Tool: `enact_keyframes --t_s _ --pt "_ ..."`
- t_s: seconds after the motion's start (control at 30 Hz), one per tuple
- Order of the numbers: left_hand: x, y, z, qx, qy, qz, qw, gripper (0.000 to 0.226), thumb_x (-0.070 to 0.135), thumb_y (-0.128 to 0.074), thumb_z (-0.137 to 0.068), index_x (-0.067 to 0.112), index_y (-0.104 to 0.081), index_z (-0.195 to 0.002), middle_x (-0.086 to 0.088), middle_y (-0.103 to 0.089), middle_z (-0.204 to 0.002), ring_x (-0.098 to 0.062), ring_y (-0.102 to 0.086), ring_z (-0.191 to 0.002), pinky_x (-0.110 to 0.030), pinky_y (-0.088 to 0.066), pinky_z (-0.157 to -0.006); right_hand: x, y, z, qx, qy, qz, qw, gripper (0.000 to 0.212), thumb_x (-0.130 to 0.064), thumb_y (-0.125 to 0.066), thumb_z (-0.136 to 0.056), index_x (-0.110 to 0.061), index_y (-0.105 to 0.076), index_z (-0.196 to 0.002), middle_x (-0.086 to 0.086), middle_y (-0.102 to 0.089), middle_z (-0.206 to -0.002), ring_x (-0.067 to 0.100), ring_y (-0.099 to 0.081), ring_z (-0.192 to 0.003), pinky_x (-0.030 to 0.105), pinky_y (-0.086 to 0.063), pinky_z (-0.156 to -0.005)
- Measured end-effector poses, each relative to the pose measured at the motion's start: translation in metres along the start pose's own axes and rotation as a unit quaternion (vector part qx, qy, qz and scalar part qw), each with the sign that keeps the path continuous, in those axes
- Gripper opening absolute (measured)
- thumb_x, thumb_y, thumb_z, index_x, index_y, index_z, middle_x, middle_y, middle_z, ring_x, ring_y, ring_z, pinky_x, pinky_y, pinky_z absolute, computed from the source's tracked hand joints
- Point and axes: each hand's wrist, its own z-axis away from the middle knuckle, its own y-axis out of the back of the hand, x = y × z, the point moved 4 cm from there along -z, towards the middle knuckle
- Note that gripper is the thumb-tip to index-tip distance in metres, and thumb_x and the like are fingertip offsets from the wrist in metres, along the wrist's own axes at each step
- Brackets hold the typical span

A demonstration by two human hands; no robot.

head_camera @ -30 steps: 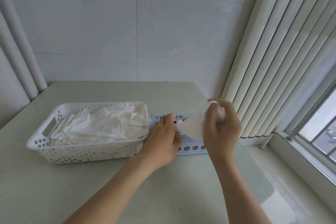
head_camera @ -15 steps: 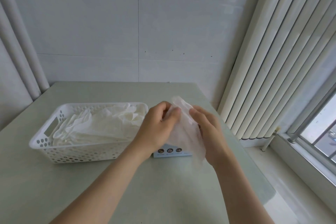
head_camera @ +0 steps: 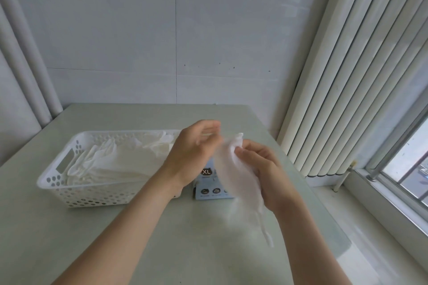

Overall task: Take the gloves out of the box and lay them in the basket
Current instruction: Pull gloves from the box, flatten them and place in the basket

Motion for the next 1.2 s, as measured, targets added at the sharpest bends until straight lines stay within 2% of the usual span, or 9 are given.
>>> enact_keyframes --t_s 0.1,0.17,0.3,0.43,0.53,0.63,0.8,0.9,1.2 --pt "0.009 -0.004 0.006 -0.108 -0.03 -0.014 0.994 0.03 0.028 -0.058 -0.101 0.033 -0.069 -0.129 0.016 -0.069 -0.128 -0.002 -0.062 -0.123 -0.032 -0.049 -0.103 0.001 -0.003 0.001 -0.037 0.003 0.021 0.999 0.025 -0.02 -0.061 -0.098 -0.003 -0.075 -0.109 0.019 -0.071 -0.095 0.031 -0.063 -0.084 0.037 -0.047 -0.073" --pt "0.01 -0.004 0.008 -0.14 -0.015 -0.012 0.99 0.024 0.03 -0.055 -0.103 0.019 -0.074 -0.112 0.002 -0.075 -0.11 -0.013 -0.07 -0.104 -0.037 -0.051 -0.09 0.001 -0.005 0.002 -0.054 0.01 0.011 0.998 0.024 -0.015 -0.057 -0.103 -0.002 -0.074 -0.114 0.019 -0.073 -0.101 0.032 -0.067 -0.089 0.037 -0.053 -0.076" --pt "0.009 0.001 0.005 -0.105 0.006 -0.035 0.994 0.03 0.036 -0.062 -0.102 0.011 -0.073 -0.09 0.001 -0.071 -0.083 -0.011 -0.065 -0.077 -0.031 -0.048 -0.076 -0.003 -0.005 0.003 -0.041 0.018 0.022 0.999 0.023 -0.012 -0.058 -0.107 -0.004 -0.071 -0.123 0.026 -0.074 -0.106 0.036 -0.072 -0.091 0.042 -0.058 -0.081" --pt "0.007 0.018 0.0 -0.051 -0.006 -0.023 0.998 0.021 0.041 -0.07 -0.098 0.02 -0.072 -0.094 -0.008 -0.075 -0.095 -0.024 -0.072 -0.087 -0.039 -0.053 -0.079 -0.003 -0.003 0.003 -0.036 0.007 0.052 0.998 0.029 -0.013 -0.071 -0.101 -0.015 -0.071 -0.129 0.028 -0.076 -0.11 0.046 -0.075 -0.097 0.052 -0.06 -0.082" --pt "0.01 0.033 -0.002 -0.038 -0.013 0.0 0.999 0.02 0.041 -0.071 -0.098 0.021 -0.074 -0.102 -0.015 -0.073 -0.107 -0.032 -0.072 -0.097 -0.047 -0.054 -0.087 -0.001 0.0 0.0 -0.037 0.002 0.126 0.991 0.021 -0.021 -0.074 -0.096 -0.005 -0.077 -0.108 0.015 -0.075 -0.089 0.031 -0.067 -0.072 0.033 -0.049 -0.061" --pt "0.009 0.044 -0.004 -0.035 0.024 0.046 0.998 0.022 0.032 -0.074 -0.097 0.013 -0.071 -0.107 -0.022 -0.071 -0.113 -0.04 -0.071 -0.095 -0.053 -0.053 -0.084 0.002 0.001 -0.002 -0.015 -0.002 0.113 0.994 0.026 -0.016 -0.069 -0.101 -0.004 -0.074 -0.079 0.006 -0.067 -0.072 0.022 -0.063 -0.066 0.029 -0.049 -0.066" --pt "0.006 0.056 -0.003 -0.022 0.089 0.062 0.994 0.015 0.031 -0.075 -0.094 0.017 -0.073 -0.097 -0.007 -0.076 -0.094 -0.022 -0.069 -0.083 -0.038 -0.049 -0.078 0.007 -0.012 -0.013 0.024 0.01 0.009 1.0 0.033 -0.031 -0.07 -0.097 -0.001 -0.071 -0.111 0.02 -0.072 -0.099 0.033 -0.067 -0.091 0.045 -0.049 -0.08" --pt "0.006 0.071 -0.004 0.011 0.092 0.06 0.994 0.027 0.046 -0.074 -0.093 0.02 -0.073 -0.091 -0.003 -0.071 -0.089 -0.02 -0.066 -0.078 -0.036 -0.049 -0.073 0.003 -0.026 -0.024 0.028 0.004 0.031 0.999 0.028 -0.027 -0.072 -0.1 -0.002 -0.07 -0.112 0.03 -0.072 -0.105 0.036 -0.07 -0.088 0.042 -0.054 -0.074" --pt "-0.01 0.14 -0.001 0.095 0.092 -0.124 0.983 0.025 0.04 -0.058 -0.106 0.016 -0.065 -0.104 -0.008 -0.072 -0.093 -0.019 -0.065 -0.061 -0.03 -0.051 -0.048 -0.013 -0.076 -0.086 -0.005 -0.052 0.119 0.992 0.021 -0.024 -0.078 -0.096 -0.007 -0.075 -0.107 0.017 -0.08 -0.1 0.032 -0.078 -0.087 0.043 -0.064 -0.077"
